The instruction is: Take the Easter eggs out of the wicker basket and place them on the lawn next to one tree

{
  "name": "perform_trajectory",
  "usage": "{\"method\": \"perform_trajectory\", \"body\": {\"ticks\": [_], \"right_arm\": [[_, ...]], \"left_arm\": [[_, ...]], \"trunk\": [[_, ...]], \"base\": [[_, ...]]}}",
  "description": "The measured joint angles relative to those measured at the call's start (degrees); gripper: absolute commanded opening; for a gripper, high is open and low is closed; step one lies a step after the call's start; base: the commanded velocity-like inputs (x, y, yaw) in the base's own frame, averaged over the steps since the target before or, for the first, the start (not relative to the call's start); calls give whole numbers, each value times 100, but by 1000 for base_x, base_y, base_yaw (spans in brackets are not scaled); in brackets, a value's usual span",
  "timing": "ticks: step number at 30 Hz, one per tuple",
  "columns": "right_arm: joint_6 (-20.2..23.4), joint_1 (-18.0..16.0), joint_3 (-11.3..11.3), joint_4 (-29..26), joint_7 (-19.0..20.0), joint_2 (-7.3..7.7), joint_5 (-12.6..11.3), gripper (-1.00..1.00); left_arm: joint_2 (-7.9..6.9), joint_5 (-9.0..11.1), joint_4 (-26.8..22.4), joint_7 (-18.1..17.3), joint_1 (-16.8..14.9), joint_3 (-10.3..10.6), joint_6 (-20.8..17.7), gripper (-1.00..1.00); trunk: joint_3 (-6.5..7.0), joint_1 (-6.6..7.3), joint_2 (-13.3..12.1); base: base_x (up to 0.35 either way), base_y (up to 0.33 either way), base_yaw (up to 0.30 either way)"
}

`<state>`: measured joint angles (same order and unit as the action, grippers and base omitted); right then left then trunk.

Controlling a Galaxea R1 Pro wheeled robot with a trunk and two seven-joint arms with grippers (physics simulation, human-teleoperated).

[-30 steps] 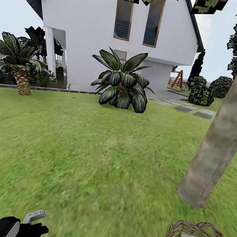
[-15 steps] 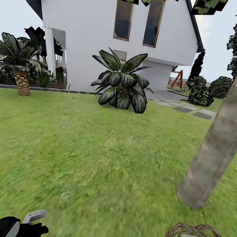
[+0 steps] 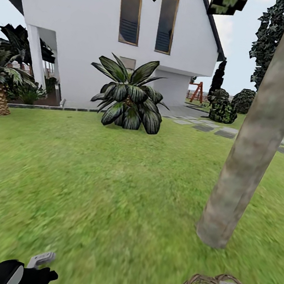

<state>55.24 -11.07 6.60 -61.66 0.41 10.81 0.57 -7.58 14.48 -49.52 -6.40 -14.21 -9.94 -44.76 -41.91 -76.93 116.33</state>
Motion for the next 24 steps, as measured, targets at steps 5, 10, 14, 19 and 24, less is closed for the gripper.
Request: {"method": "perform_trajectory", "body": {"ticks": [5,10,14,19,24], "right_arm": [[-1,0,-7,1,-2,-21,5,100],[-12,2,-19,3,-9,-56,20,100],[-13,2,-28,9,-10,-68,24,100],[-12,2,-29,8,-10,-67,25,100],[-15,-2,-11,3,-10,-53,14,100]], "left_arm": [[0,0,12,0,0,6,4,100],[0,14,0,1,0,-1,3,100],[0,18,-1,0,0,-2,2,100],[0,17,0,-1,0,-1,4,100],[1,10,1,0,1,3,4,100]], "trunk": [[0,-1,0],[-1,-2,0],[-1,-3,-1],[-1,-3,0],[-36,-46,79]], "base": [[195,-127,-5],[27,36,0],[2,168,0],[0,16,0],[0,2,0]]}}
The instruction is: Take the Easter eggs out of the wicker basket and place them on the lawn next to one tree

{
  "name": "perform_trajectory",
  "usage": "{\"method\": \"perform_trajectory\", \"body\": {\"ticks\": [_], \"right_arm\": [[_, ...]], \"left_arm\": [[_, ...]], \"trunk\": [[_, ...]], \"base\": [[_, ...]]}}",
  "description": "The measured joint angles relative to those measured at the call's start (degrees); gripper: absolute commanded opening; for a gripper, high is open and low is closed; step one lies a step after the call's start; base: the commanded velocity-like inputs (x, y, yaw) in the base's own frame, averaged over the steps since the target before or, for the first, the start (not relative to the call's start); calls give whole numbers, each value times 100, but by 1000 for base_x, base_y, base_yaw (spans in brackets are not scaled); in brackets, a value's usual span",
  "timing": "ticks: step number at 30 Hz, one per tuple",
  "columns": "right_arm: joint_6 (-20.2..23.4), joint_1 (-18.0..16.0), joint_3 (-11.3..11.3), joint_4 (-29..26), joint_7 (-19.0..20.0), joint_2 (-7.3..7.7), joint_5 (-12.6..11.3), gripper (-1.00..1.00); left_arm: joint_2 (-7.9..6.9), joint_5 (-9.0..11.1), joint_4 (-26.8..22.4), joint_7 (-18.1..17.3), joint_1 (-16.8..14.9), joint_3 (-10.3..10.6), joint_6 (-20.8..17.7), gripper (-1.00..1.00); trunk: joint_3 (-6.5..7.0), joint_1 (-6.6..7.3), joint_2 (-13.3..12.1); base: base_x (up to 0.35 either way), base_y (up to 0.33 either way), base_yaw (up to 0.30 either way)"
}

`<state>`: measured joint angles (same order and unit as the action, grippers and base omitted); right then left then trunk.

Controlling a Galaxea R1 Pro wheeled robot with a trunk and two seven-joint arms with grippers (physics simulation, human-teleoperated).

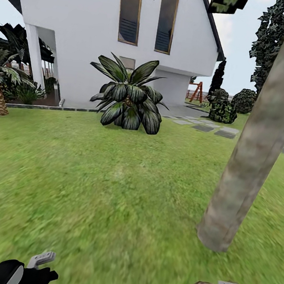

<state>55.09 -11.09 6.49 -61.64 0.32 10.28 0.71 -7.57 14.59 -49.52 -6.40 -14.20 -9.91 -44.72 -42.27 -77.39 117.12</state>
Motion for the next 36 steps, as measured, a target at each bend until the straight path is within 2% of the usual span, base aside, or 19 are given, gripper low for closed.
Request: {"method": "perform_trajectory", "body": {"ticks": [6,10,36], "right_arm": [[12,3,8,-1,2,28,-10,100],[12,1,8,-2,3,34,-14,100],[4,3,-9,-1,1,-2,-6,100]], "left_arm": [[-1,-2,7,1,0,4,-8,100],[5,-2,7,-2,0,-1,-2,100],[4,-3,1,-5,0,5,-9,100]], "trunk": [[-108,-132,241],[-108,-132,242],[-574,-703,1284]], "base": [[0,0,0],[0,0,0],[0,0,0]]}}
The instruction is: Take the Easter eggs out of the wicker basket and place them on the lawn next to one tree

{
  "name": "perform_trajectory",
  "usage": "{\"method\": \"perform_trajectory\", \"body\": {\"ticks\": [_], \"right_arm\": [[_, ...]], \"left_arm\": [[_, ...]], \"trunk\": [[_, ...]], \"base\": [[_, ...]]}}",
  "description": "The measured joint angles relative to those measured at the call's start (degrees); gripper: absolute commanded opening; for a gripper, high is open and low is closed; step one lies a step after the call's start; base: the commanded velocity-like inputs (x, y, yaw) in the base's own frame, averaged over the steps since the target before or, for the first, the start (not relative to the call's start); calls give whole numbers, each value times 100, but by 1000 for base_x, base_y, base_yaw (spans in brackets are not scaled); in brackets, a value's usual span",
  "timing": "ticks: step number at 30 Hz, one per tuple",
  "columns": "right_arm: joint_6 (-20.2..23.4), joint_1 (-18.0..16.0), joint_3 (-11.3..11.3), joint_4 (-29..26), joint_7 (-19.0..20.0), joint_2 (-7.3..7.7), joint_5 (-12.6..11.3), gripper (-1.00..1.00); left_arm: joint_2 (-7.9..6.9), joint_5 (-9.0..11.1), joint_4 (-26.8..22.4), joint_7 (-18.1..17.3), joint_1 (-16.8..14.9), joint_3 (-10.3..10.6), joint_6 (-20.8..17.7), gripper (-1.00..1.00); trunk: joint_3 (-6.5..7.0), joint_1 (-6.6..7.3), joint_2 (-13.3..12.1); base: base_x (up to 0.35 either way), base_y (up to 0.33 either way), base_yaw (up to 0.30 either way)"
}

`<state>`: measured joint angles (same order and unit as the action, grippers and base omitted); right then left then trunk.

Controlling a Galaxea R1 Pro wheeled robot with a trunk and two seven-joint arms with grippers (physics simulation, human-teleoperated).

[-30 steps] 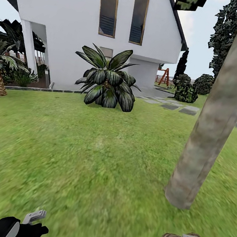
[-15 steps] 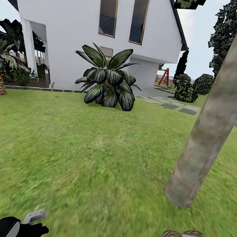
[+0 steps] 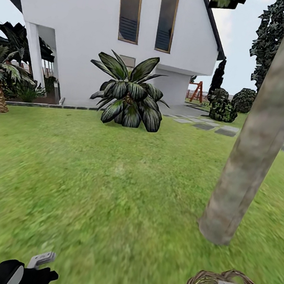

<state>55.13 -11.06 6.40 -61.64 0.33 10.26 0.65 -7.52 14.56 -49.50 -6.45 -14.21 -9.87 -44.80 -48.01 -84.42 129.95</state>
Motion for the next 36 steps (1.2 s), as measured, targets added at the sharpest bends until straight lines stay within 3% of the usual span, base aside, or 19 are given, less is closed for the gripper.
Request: {"method": "perform_trajectory", "body": {"ticks": [9,16,33,36], "right_arm": [[7,-2,6,0,-1,2,0,100],[9,-2,0,0,-1,-4,0,100],[0,-3,5,0,-1,-2,-8,100],[0,-2,14,-1,4,11,-8,100]], "left_arm": [[5,-3,6,6,0,0,0,100],[121,-16,15,23,0,0,0,100],[126,-13,15,15,0,0,0,100],[126,-16,15,18,0,0,0,100]], "trunk": [[-162,-198,361],[-287,-352,642],[-593,-725,1324],[-659,-734,1330]], "base": [[0,0,0],[0,0,0],[0,0,0],[0,0,0]]}}
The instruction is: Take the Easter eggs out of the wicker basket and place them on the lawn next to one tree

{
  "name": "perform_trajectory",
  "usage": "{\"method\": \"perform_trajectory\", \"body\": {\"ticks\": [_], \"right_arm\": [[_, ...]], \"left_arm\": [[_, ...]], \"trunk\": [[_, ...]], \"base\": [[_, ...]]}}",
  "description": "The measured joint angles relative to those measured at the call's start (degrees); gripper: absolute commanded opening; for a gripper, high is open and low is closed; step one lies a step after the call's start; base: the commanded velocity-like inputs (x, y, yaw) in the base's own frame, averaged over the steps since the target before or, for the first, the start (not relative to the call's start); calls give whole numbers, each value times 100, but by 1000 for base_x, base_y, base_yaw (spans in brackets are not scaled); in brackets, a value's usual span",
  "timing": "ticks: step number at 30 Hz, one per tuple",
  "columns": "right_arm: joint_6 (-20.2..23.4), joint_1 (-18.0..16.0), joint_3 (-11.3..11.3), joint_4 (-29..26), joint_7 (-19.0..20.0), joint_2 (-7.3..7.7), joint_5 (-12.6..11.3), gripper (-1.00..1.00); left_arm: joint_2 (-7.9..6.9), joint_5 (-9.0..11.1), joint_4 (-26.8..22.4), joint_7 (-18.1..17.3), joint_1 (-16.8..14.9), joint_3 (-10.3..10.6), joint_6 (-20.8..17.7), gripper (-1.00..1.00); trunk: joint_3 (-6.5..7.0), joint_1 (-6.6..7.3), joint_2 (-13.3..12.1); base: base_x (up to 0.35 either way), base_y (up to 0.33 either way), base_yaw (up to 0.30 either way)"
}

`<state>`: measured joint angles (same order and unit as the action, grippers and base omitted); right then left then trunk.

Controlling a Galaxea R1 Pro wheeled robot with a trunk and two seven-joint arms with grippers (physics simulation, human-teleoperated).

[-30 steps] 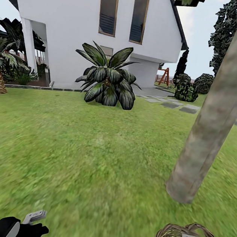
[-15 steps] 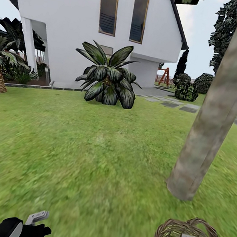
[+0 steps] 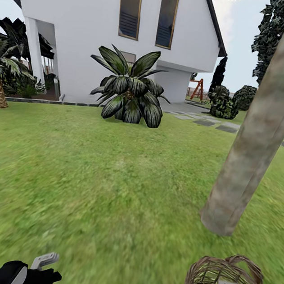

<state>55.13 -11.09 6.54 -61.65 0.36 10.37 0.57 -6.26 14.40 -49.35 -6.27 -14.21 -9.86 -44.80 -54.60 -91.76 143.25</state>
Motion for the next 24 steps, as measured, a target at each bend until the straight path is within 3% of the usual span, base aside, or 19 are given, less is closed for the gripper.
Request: {"method": "perform_trajectory", "body": {"ticks": [10,17,24], "right_arm": [[23,1,-1,-6,2,0,2,100],[51,0,5,-8,-2,10,7,100],[38,3,12,-8,3,2,-3,100]], "left_arm": [[0,-1,0,5,0,-1,0,100],[0,0,0,-1,0,0,0,100],[0,-1,0,4,0,0,0,100]], "trunk": [[-222,-26,14],[-222,-26,14],[-377,-44,23]], "base": [[0,0,0],[0,0,0],[0,0,0]]}}
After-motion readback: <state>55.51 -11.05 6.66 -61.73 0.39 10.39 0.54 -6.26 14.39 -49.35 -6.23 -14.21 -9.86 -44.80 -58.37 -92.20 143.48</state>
